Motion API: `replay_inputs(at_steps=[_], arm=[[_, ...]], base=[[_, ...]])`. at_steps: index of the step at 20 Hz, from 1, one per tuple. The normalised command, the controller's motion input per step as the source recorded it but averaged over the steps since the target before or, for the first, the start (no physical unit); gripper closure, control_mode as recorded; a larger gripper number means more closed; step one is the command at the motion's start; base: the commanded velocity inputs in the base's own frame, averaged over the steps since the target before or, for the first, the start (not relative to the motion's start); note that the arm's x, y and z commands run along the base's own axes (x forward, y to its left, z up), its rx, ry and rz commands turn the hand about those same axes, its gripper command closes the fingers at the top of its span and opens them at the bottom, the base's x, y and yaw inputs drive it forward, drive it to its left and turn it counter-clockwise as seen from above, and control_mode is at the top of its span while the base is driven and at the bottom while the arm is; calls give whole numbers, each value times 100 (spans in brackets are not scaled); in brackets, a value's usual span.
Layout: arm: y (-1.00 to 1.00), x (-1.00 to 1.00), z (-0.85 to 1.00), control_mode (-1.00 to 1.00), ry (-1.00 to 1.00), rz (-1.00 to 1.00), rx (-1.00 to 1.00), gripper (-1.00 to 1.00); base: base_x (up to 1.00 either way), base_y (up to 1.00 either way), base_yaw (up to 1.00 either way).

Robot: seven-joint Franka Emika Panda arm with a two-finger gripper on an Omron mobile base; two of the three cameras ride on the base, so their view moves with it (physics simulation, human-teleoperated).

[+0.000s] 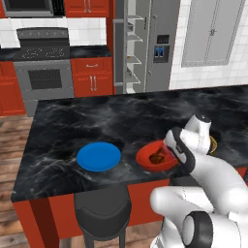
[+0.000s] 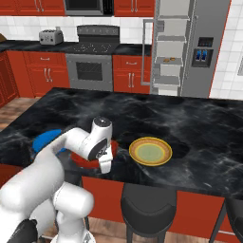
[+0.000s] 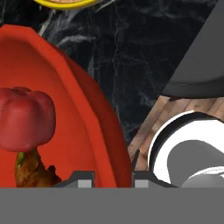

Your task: Pick the chicken drumstick and bell pepper from their plates and place them in the bowl. Then put the bowl in the fridge.

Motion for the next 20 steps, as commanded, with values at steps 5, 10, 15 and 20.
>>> replay_inputs(at_steps=[5,10,15,20], arm=[[6,-39,29,-100,-11,-2,0,100],[2,-36,37,-100,-4,-4,0,100],[0,-44,43,-100,0,-5,6,100],[0,-44,41,-100,-1,-6,22,100]], base=[[0,0,0],[0,0,0],[0,0,0],[0,0,0]])
